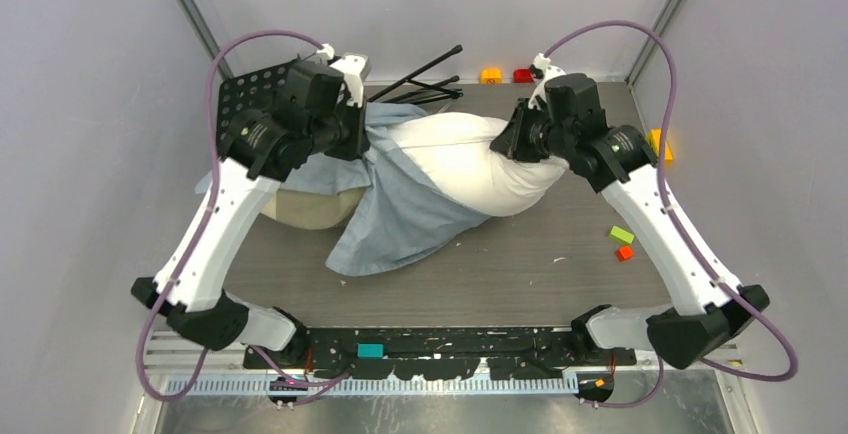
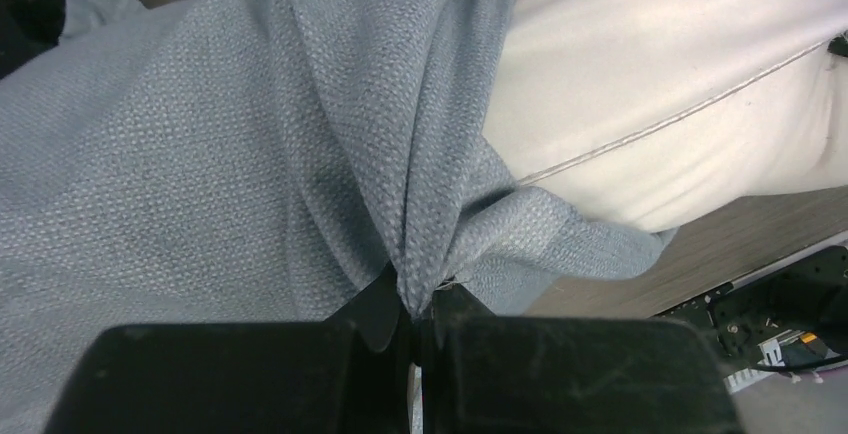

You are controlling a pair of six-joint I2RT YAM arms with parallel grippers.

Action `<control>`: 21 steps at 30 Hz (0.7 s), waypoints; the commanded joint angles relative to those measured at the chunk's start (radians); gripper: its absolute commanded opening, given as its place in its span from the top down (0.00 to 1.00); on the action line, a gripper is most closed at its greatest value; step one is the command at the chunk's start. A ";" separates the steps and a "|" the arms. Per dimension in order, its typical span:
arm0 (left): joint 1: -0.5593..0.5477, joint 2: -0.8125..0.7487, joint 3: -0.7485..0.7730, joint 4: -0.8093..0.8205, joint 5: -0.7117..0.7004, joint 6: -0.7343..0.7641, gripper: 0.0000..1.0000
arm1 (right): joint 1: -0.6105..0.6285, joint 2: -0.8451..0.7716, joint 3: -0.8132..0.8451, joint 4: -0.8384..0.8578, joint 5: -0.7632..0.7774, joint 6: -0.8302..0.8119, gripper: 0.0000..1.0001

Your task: Remove the pillowcase from the pillow

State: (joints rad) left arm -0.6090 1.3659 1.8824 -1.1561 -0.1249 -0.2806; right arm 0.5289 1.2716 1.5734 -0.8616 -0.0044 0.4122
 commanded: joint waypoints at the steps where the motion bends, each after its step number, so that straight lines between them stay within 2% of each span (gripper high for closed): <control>1: 0.115 0.083 0.074 0.096 0.034 0.039 1.00 | -0.225 0.058 -0.130 0.132 -0.238 0.176 1.00; 6: 0.181 0.245 0.123 0.163 0.012 0.054 1.00 | -0.341 0.137 -0.159 0.196 -0.218 0.233 1.00; 7: 0.184 0.274 0.140 0.153 0.015 0.056 0.95 | -0.354 0.155 -0.154 0.200 -0.209 0.236 1.00; 8: 0.184 0.304 0.168 0.130 0.026 0.058 0.88 | -0.363 0.174 -0.141 0.200 -0.206 0.235 1.00; 11: 0.184 0.349 0.243 0.033 0.079 0.056 0.57 | -0.369 0.215 -0.096 0.195 -0.186 0.232 1.00; 13: 0.184 0.314 0.236 0.006 0.099 0.083 0.44 | -0.370 0.236 -0.078 0.205 -0.159 0.231 1.00; 15: 0.184 0.233 0.162 0.037 0.102 0.105 0.34 | -0.370 0.261 -0.066 0.213 -0.136 0.226 1.00; 18: 0.183 0.073 0.005 0.115 0.103 0.109 0.10 | -0.374 0.294 -0.066 0.249 -0.141 0.221 1.00; 21: 0.183 -0.065 -0.134 0.156 0.152 0.080 0.03 | -0.376 0.325 -0.055 0.259 -0.141 0.212 1.00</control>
State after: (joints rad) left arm -0.4297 1.4883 1.8542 -1.0580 -0.0193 -0.2001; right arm 0.1726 1.5463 1.4963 -0.6182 -0.2417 0.6315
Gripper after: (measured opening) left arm 0.940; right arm 0.042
